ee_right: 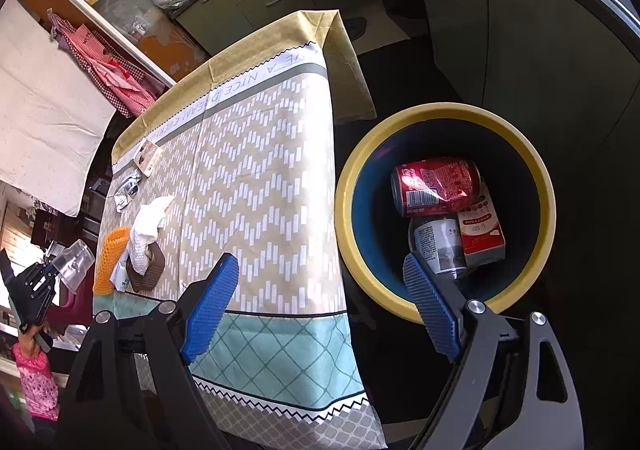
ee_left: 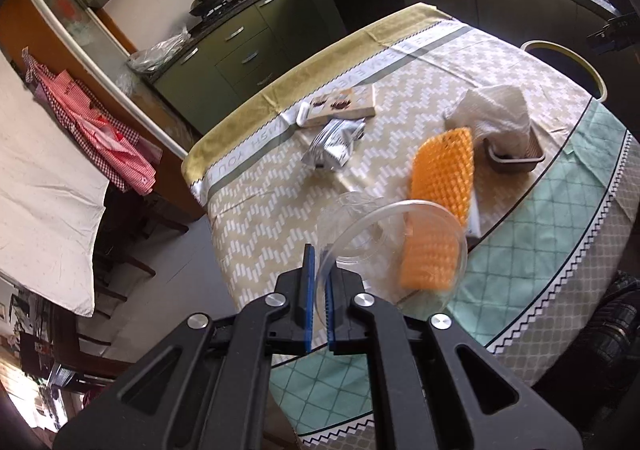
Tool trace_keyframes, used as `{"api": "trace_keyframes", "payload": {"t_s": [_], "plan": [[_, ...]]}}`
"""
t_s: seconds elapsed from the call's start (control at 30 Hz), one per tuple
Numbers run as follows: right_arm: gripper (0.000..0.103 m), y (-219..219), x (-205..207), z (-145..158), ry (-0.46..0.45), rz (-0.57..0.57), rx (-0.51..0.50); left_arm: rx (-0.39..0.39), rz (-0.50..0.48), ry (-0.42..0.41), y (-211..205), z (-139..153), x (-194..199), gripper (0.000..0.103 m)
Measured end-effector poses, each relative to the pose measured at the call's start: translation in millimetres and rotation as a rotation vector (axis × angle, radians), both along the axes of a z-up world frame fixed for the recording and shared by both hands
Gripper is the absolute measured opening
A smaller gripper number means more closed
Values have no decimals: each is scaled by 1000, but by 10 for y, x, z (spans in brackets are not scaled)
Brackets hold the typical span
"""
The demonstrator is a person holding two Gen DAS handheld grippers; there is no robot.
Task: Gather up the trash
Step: 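Grasp the clear plastic cup rim with the left gripper, then carry the plastic cup over the bin and open the left gripper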
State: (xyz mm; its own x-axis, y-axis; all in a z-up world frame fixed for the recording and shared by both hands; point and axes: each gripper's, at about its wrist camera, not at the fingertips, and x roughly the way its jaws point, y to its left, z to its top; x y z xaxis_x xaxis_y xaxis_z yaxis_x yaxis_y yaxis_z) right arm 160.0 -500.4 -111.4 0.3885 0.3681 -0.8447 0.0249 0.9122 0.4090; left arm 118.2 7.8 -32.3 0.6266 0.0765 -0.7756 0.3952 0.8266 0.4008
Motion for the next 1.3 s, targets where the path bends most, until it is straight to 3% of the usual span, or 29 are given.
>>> {"api": "trace_keyframes", "payload": {"t_s": [0.3,0.53,0.87,1.1,1.17,1.23,1.3], "plan": [[84,-407,-373,87,-54,-80,-20,-30,-217,-45,-1105,439,187,5],[84,-776,-891,166,-108,-166,-29,-39,-458,-50,-2435,498,400,5],[84,-1101,-1427,130,-109,-226,-35,-24,-628,112,-4279,-249,883,5],[84,-1222,-1568,70,-100,-256,-22,11,-661,198,-5054,-773,1014,5],[84,-1237,-1587,51,-95,-261,-19,28,-655,225,-5171,-860,1047,12],[84,-1230,-1604,25,-92,-260,-12,23,-646,207,-5203,-843,1047,52],[84,-1206,-1604,-9,-85,-258,-10,2,-642,189,-5133,-773,1016,59]]}}
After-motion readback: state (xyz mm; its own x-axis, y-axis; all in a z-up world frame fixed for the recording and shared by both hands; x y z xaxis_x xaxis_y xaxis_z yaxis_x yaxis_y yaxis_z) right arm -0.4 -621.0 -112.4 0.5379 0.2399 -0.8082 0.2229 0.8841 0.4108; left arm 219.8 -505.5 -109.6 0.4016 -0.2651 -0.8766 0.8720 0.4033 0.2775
